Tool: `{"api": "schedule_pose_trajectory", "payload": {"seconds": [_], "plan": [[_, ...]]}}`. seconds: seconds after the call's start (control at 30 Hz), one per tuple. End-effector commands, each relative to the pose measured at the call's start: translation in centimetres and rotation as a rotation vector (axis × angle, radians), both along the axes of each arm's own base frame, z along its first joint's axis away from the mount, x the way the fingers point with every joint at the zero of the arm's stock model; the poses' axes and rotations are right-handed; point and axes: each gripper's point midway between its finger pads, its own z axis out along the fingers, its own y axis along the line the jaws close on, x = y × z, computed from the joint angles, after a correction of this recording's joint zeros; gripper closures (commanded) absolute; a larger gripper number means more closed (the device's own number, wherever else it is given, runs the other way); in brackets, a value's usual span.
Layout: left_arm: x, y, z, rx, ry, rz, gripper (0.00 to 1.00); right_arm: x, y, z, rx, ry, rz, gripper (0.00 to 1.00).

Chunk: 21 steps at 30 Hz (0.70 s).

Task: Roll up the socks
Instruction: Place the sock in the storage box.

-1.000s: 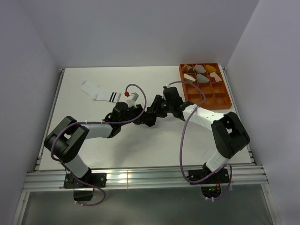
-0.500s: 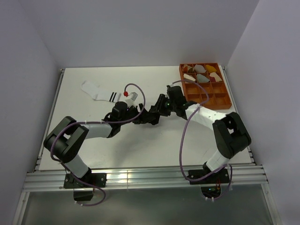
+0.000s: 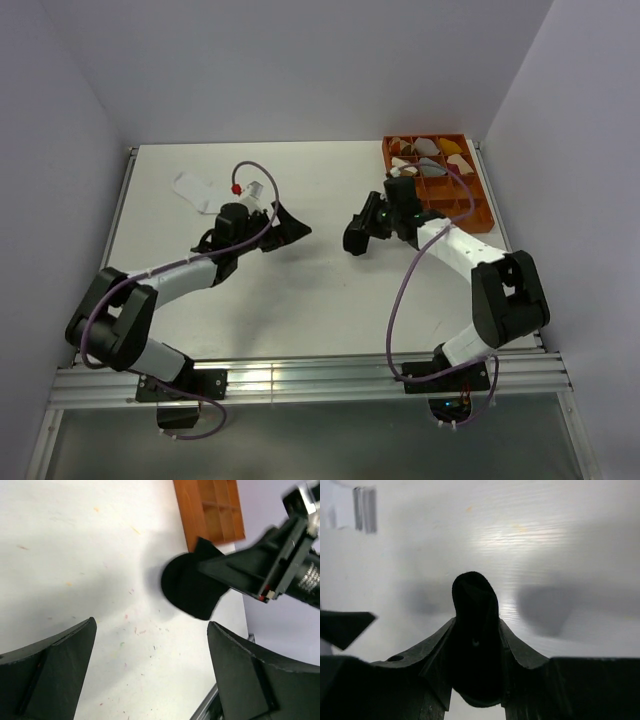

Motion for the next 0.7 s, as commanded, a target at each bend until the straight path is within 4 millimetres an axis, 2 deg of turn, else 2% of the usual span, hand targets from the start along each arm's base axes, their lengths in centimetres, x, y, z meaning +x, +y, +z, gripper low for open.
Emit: {"api": "schedule_pose_trajectory", "payload": {"seconds": [0.0, 0.03, 0.1, 0.13, 0.17, 0.2, 0.27, 0.3, 0.37, 0.4, 0.43, 0.47, 0.5, 0.6, 0.63, 0.67], "plan": [[1.6, 2.4, 2.7, 0.039, 0.001, 0.102, 0.02, 1.5, -4.7, 3.0, -0.129, -0.077, -0.088, 1.00], [2.2, 3.1, 3.5, 0.059, -0.009, 0.133, 0.02, 1.7, -5.9, 3.2, -0.177, -0.085, -0.100, 1.00], [2.5, 5.5, 3.6, 0.117, 0.034, 0.202, 0.01, 2.1, -8.7, 4.2, -0.257, -0.088, -0.167, 1.00], [3.1, 6.4, 4.4, 0.140, 0.019, 0.239, 0.00, 2.2, -9.8, 4.5, -0.294, -0.091, -0.181, 1.00], [2.6, 7.6, 4.1, 0.179, 0.056, 0.257, 0.01, 2.3, -10.7, 4.8, -0.318, -0.089, -0.200, 1.00], [3.0, 9.2, 4.2, 0.200, 0.065, 0.292, 0.01, 2.3, -12.2, 5.6, -0.362, -0.084, -0.238, 1.00], [3.3, 11.3, 5.4, 0.239, 0.052, 0.326, 0.00, 2.5, -14.9, 6.4, -0.431, -0.081, -0.285, 1.00], [3.3, 13.3, 5.0, 0.268, 0.087, 0.360, 0.00, 2.6, -16.1, 7.3, -0.468, -0.082, -0.314, 1.00], [3.4, 15.5, 5.8, 0.310, 0.080, 0.388, 0.01, 2.9, -18.8, 8.6, -0.537, -0.082, -0.365, 1.00], [3.3, 17.7, 5.4, 0.342, 0.113, 0.430, 0.00, 3.0, -19.7, 9.2, -0.570, -0.085, -0.387, 1.00], [3.3, 18.8, 5.9, 0.379, 0.090, 0.442, 0.01, 3.1, -21.3, 9.7, -0.634, -0.085, -0.426, 1.00], [3.4, 20.2, 5.8, 0.418, 0.092, 0.479, 0.01, 3.2, -21.9, 9.4, -0.663, -0.062, -0.425, 1.00], [3.1, 21.9, 5.3, 0.455, 0.122, 0.510, 0.01, 3.7, -22.3, 10.3, -0.677, -0.072, -0.435, 1.00], [2.8, 24.9, 4.9, 0.552, 0.125, 0.603, 0.01, 4.8, -23.7, 10.2, -0.749, -0.047, -0.457, 1.00], [2.6, 25.1, 4.5, 0.561, 0.120, 0.615, 0.01, 5.1, -23.9, 10.0, -0.764, -0.040, -0.461, 1.00], [2.5, 25.5, 4.2, 0.574, 0.123, 0.627, 0.01, 5.4, -24.1, 8.9, -0.782, -0.004, -0.452, 1.00]]}}
